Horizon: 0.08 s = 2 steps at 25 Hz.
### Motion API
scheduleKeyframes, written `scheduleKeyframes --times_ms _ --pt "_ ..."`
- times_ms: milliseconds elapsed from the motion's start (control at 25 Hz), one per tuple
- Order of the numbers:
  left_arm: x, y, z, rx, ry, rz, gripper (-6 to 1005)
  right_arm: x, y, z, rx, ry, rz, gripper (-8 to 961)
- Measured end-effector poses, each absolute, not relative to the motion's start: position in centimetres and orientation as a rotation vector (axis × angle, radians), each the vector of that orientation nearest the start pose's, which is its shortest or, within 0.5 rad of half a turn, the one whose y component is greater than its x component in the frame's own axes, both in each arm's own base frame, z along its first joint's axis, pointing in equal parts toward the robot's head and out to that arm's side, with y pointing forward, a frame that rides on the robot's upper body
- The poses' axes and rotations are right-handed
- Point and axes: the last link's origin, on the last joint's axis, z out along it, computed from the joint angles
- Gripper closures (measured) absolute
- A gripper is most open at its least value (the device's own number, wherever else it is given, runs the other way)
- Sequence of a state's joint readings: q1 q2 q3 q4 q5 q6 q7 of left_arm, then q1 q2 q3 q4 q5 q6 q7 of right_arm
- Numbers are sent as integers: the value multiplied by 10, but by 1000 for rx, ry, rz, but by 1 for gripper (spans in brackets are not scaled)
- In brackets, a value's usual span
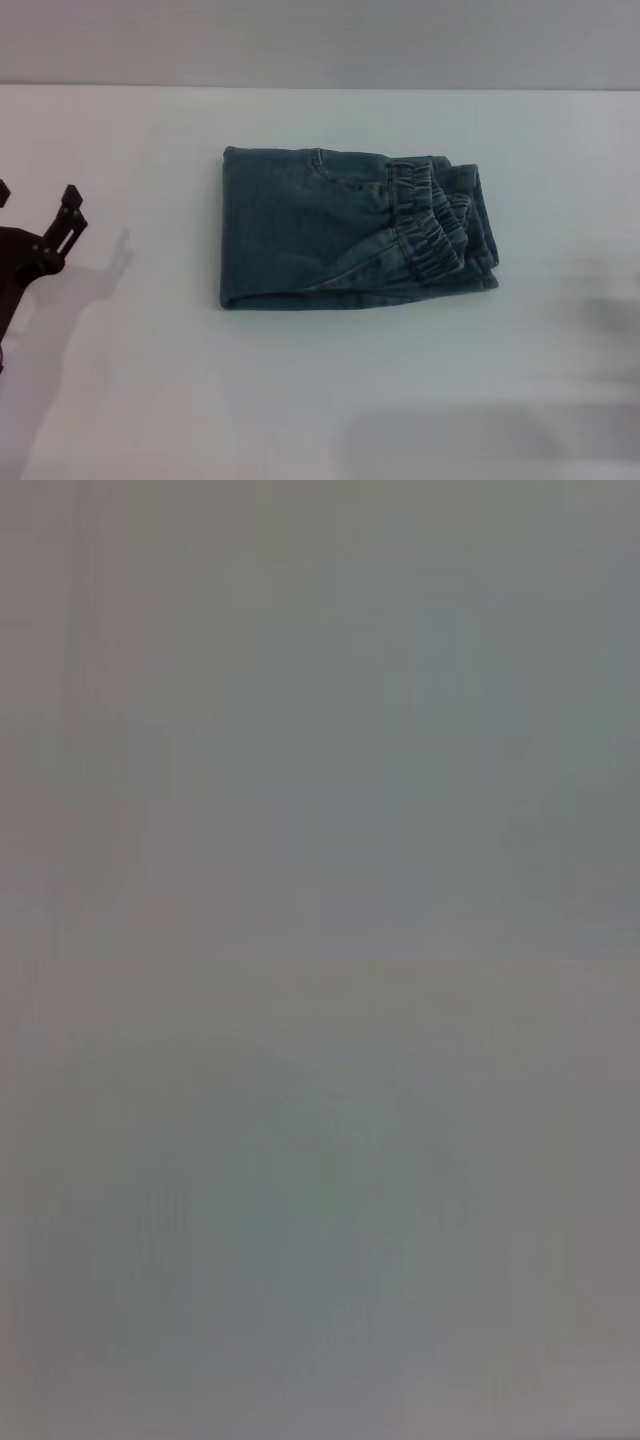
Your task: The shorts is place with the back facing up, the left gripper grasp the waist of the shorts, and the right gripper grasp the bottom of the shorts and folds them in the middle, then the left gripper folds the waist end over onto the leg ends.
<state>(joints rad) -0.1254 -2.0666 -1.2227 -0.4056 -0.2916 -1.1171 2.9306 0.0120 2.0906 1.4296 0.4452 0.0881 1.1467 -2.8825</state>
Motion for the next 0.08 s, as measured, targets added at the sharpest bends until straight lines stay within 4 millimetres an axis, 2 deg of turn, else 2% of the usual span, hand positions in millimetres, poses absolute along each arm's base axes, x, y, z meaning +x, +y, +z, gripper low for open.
scheduleKeyframes --times_ms 80 --pt "-351 266 -15 -1631 -592 -700 231 371 237 2 -1538 612 676 435"
